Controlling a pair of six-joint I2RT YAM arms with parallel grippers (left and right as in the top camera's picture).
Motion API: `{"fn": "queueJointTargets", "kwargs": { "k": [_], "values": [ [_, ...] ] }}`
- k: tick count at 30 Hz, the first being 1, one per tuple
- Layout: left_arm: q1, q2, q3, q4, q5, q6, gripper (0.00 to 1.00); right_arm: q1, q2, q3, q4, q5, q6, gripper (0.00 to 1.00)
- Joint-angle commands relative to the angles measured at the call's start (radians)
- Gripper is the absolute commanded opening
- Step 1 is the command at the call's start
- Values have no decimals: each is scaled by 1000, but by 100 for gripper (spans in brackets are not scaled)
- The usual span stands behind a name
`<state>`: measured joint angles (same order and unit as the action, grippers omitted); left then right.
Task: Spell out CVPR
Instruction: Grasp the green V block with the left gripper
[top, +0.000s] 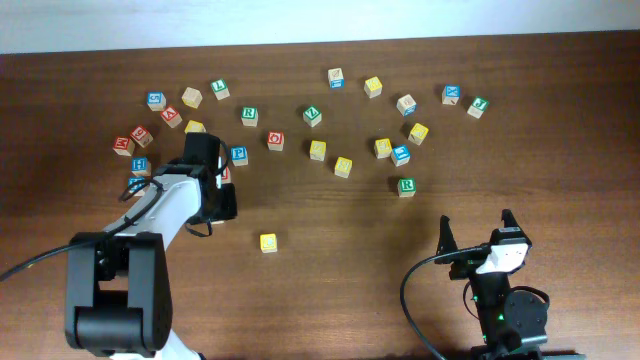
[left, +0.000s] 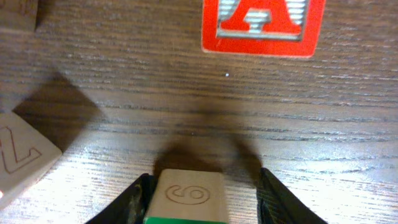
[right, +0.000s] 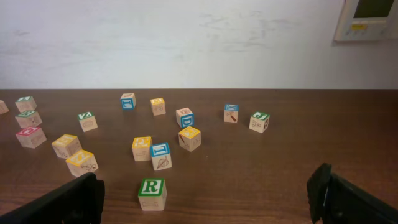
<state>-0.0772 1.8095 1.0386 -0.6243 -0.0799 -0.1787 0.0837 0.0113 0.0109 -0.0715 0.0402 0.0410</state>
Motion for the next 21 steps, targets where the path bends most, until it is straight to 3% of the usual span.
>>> {"fn": "queueJointTargets", "kwargs": {
  "k": [1, 14, 18, 21],
  "values": [
    [6, 25, 5, -42, -3, 5, 35, -7, -6, -5, -8, 2, -7, 98],
    [6, 25, 90, -123, 44, 5, 20, -7, -6, -5, -8, 2, -7, 98],
    [-10, 23, 199, -248, 72, 5, 17, -7, -6, -5, -8, 2, -8, 98],
    [-55, 7, 327, -373, 185, 5, 17, -7, -6, -5, -8, 2, -7, 98]
  ]
}}
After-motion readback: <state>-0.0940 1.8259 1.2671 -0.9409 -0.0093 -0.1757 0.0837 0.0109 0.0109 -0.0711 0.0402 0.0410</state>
